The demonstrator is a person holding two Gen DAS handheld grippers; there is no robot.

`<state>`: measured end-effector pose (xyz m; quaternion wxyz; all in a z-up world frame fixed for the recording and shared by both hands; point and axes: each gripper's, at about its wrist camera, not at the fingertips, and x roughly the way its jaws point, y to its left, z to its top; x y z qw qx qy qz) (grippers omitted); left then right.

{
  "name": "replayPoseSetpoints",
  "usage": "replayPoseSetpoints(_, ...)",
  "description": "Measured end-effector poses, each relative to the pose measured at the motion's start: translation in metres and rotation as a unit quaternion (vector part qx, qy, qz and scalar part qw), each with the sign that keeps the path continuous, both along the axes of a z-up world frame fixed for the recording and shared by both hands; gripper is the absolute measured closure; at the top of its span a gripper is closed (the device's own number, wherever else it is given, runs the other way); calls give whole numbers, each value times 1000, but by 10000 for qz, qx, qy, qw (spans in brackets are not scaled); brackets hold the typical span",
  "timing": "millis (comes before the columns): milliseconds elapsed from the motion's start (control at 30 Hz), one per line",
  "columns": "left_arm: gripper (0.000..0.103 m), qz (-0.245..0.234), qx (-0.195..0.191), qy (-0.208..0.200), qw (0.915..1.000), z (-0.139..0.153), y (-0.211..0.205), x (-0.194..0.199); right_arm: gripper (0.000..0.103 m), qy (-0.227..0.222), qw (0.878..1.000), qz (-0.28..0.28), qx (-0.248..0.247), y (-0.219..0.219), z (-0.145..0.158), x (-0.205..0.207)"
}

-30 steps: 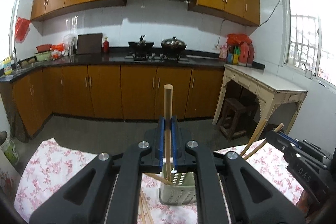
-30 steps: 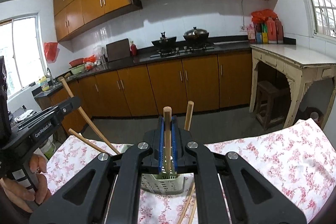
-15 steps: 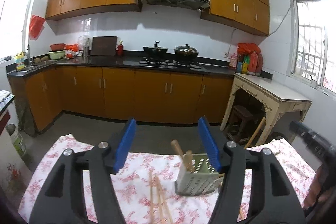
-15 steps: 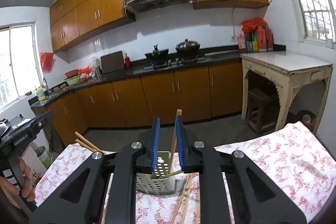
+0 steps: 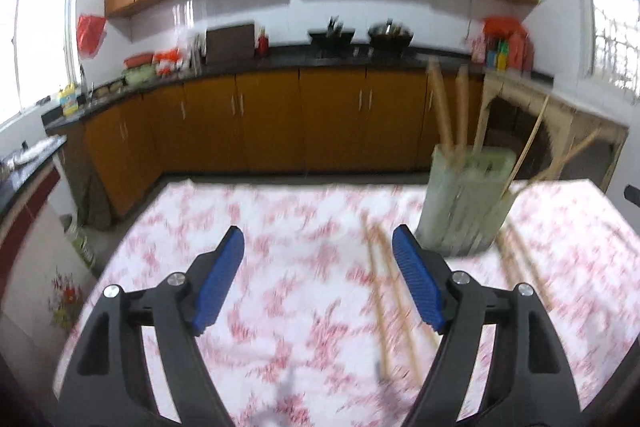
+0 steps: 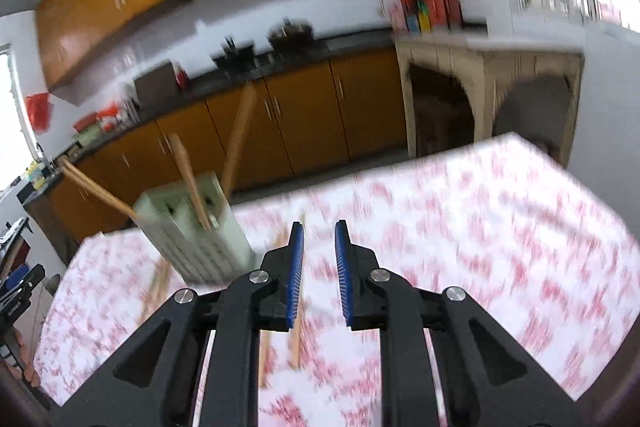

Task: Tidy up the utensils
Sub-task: 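Move both open tools back down to the loose chopsticks on the cloth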

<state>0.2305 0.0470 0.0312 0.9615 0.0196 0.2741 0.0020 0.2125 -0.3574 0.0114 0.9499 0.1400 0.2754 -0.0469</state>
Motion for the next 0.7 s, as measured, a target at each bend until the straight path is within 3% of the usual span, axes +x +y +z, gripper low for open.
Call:
replayPoseSetpoints(133,28,1,-116,406,9991,-36,2,7,86,623,9977,222,137,14,-48,14)
replayPoseSetpoints(333,28,-123,-152,811,9965,-74,-6,13,86,1193,9907,615,232,44,-93,31)
replayPoseSetpoints(700,28,-339,-133,1094,9933,-97,-19,20,86,1554,9844,777,-284,65,-124,42)
